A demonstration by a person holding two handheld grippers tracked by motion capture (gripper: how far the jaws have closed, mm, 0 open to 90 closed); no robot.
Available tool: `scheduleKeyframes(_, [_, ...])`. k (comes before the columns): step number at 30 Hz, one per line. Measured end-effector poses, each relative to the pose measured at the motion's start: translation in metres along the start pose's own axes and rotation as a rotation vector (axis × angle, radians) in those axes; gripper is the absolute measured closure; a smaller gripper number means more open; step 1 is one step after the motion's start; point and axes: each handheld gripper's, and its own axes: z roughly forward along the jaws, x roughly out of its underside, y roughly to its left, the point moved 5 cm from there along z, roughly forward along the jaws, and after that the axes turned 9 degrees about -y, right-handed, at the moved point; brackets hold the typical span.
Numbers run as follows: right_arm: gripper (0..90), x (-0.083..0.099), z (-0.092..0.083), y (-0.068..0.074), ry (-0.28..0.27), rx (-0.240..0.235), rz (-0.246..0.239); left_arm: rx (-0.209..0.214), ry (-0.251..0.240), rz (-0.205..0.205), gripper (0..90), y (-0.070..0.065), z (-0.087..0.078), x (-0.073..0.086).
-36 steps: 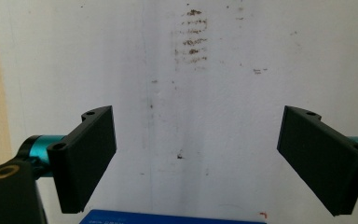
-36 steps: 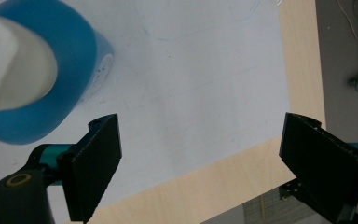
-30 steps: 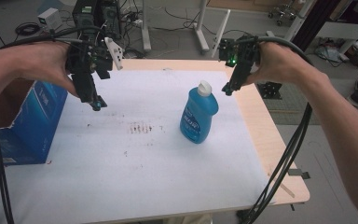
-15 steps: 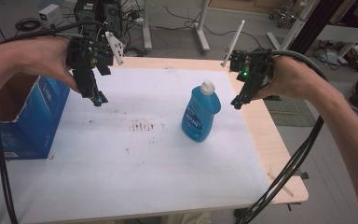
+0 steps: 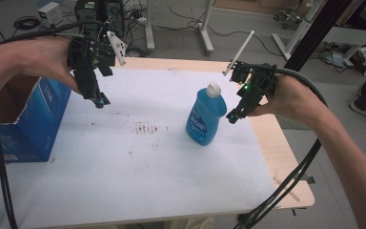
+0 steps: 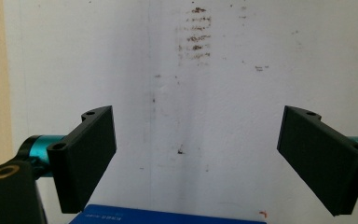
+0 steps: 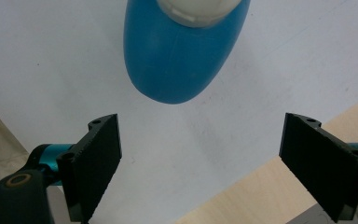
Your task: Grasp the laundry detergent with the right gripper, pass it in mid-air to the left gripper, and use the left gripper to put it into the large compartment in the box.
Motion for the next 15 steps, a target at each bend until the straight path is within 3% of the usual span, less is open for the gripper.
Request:
scheduleKeyframes(6, [12.0, -0.002, 0.006, 0.009, -0.029, 0.030, 0.044, -0.006, -0.010, -0.006, 11.7, 0.000, -0.001, 0.003])
scheduleKeyframes(15, [12.0, -0.002, 0.023, 0.016, -0.105, 0.028, 0.140, -0.006, -0.015, -0.004, 11.7, 0.001, -0.001, 0.002])
